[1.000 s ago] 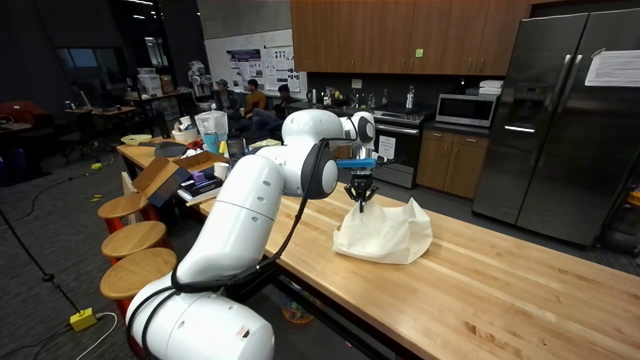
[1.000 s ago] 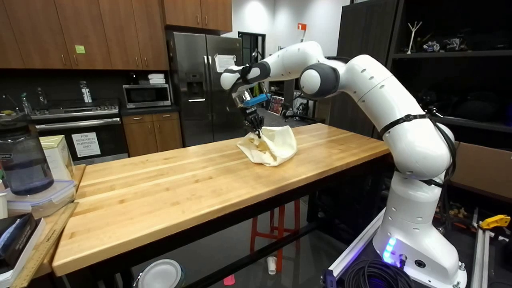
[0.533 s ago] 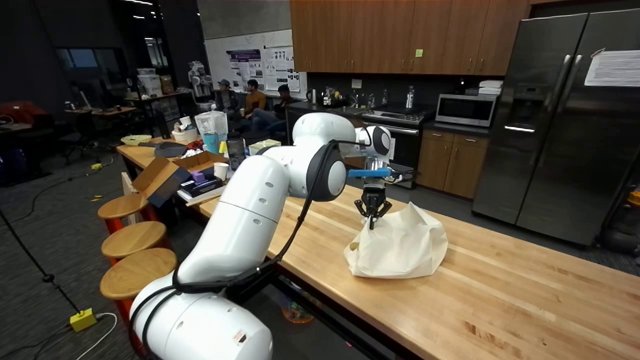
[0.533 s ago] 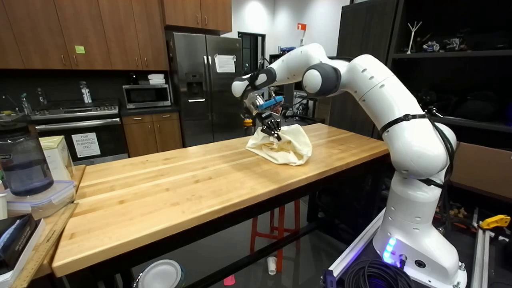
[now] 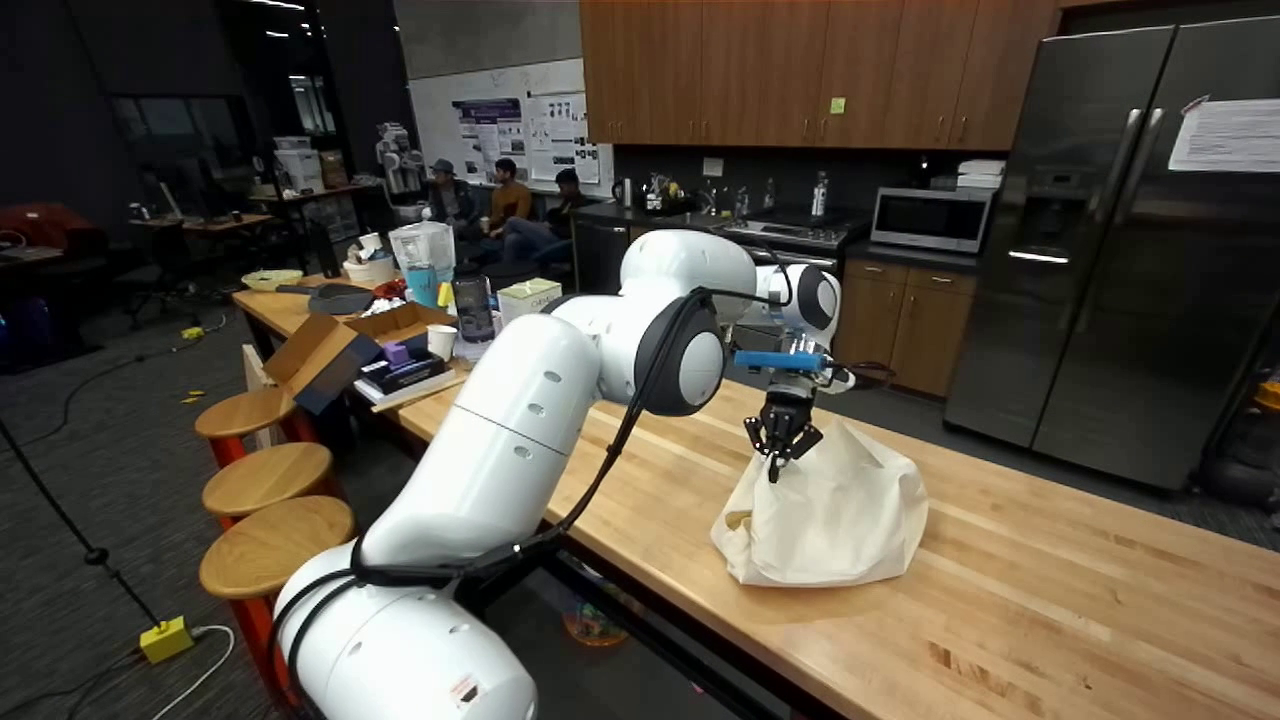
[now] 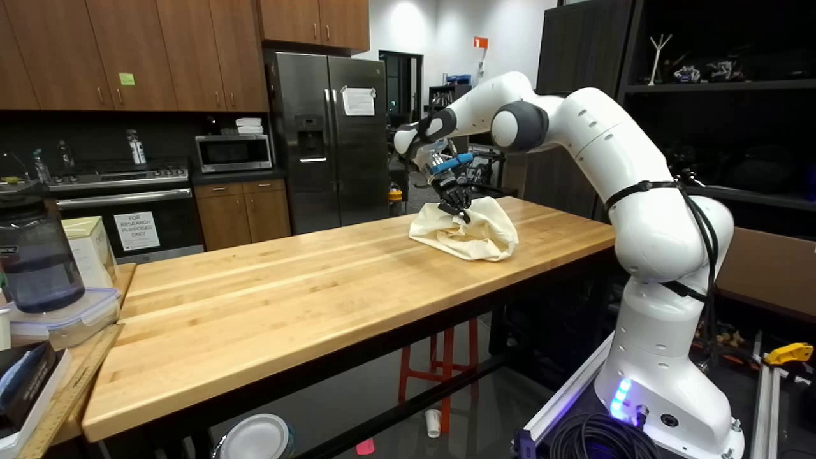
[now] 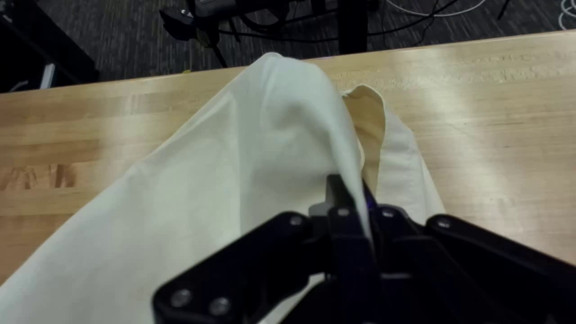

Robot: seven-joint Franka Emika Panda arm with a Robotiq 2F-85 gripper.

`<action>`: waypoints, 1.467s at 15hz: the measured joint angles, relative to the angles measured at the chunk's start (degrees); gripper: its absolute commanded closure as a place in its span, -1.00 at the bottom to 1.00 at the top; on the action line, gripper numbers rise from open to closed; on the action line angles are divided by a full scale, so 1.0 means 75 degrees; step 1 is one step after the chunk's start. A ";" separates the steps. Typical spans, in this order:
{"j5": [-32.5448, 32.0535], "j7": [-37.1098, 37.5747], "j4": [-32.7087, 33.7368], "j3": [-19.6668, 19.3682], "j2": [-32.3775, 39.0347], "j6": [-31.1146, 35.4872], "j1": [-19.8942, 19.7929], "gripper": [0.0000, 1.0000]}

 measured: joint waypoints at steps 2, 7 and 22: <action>0.0190 0.0345 0.0028 -0.0048 0.0000 0.0039 -0.0144 0.98; 0.0652 0.1353 0.0361 -0.0193 0.0030 0.0143 -0.0283 0.98; 0.1513 0.1155 0.1710 0.0615 0.0024 0.1432 0.0517 0.98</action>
